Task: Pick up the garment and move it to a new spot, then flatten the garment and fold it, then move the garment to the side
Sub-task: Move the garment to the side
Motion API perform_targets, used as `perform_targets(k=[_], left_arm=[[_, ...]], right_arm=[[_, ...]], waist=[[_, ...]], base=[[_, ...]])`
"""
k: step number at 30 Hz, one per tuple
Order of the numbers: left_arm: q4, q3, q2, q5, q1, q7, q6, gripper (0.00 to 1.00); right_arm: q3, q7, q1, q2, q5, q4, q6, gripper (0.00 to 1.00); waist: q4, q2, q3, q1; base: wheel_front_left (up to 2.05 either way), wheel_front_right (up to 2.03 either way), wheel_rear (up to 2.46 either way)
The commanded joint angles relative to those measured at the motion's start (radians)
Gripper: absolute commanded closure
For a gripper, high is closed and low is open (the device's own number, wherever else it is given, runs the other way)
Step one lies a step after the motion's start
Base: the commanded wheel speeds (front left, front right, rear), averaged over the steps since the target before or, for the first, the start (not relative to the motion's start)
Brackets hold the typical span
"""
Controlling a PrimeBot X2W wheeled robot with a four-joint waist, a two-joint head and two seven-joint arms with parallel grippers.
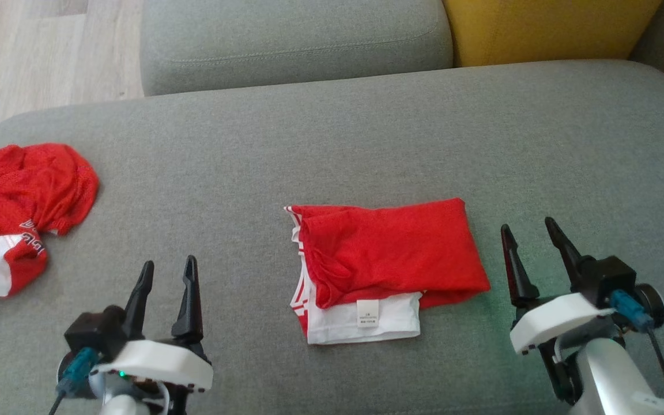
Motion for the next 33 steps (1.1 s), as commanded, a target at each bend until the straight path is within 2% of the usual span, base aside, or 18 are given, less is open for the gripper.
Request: perform_targets(k=[1,14,19,26,33], left_arm=[[-0.035,0.024,0.008,0.003,-0.030,-0.012,0.008,0.00],[-0.035,0.018,0.008,-0.007,-0.039,-0.012,0.010,0.00],[-0.036,0.015,0.008,-0.006,-0.054,-0.012,0.006,0.00],[-0.029,0.005,0.008,-0.004,-0.089,-0.012,-0.006,0.00],[-0.019,-0.003,0.008,0.001,-0.126,-0.012,-0.016,0.00]], right_arm=[[0.015,0.008,-0.009,0.006,-0.003,-0.046,0.003,0.00],[0.005,0.040,0.009,0.018,-0.018,-0.099,0.003,0.00],[0.017,0.073,-0.004,0.025,0.040,-0.100,0.003,0.00],[0.032,0.156,-0.052,0.028,0.179,-0.015,0.003,0.00],[0.058,0.159,-0.122,0.028,0.264,0.105,0.003,0.00]], waist=[[0.002,0.0000,0.000,0.0000],[0.014,0.0000,0.014,0.0000],[0.023,0.0000,0.048,0.0000],[0.043,0.0000,0.115,0.0000],[0.066,0.0000,0.164,0.0000]], base=[[0.00,0.00,0.00],[0.00,0.00,0.00],[0.00,0.00,0.00],[0.00,0.00,0.00],[0.00,0.00,0.00]])
